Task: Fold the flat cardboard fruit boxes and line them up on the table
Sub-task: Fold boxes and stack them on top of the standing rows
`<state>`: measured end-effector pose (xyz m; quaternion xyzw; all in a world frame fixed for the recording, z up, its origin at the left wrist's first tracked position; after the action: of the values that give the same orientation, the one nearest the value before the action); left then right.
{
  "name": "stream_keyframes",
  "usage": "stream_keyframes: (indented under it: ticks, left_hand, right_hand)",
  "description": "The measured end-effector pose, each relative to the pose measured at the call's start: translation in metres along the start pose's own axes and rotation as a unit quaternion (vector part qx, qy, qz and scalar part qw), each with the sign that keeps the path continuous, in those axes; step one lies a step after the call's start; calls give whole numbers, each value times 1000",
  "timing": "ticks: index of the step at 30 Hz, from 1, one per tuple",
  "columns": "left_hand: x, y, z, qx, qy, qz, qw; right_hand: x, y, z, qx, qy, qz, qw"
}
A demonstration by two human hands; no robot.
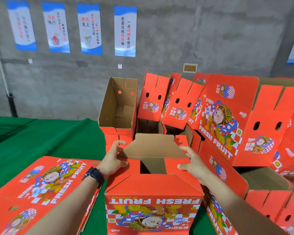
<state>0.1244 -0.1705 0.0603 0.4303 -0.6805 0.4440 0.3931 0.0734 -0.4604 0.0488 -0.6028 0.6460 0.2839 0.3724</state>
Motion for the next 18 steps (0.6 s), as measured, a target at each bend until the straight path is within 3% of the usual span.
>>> stream_keyframes:
  ticks: [3,8,10,13,15,18]
  left_hand:
    - [-2,-2,1,5,6,-10,1000]
    - [-9,-1,2,21,94,-100,990]
    - [-5,0,8,-21,106,-124,986]
    - [-1,0,20,-113,-63,-94,987]
    - [1,-3,24,-105,-190,-64,974]
    - [1,-7,26,-74,-274,-59,957]
  right_hand:
    - [-2,1,-4,17,13,-10,1000]
    - [0,8,0,-46,-110,34,992]
    - [-4,9,2,-66,-43,16,997]
    - [-5,5,9,-84,113,-19,990]
    - [-4,1,12,-83,173,-17,981]
    - [-5,-5,14,-66,242,-18,968]
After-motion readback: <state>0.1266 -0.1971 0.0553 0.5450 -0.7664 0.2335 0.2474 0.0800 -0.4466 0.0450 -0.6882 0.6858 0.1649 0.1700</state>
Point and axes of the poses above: each hand's wrist, its own y-axis away from the middle knuckle, its own z-axis out of the palm, x = y × z, the point moved 8 cm from there along -y, towards the middle knuckle, and after that the axes turned 10 degrees about y, right-handed, at the moved point
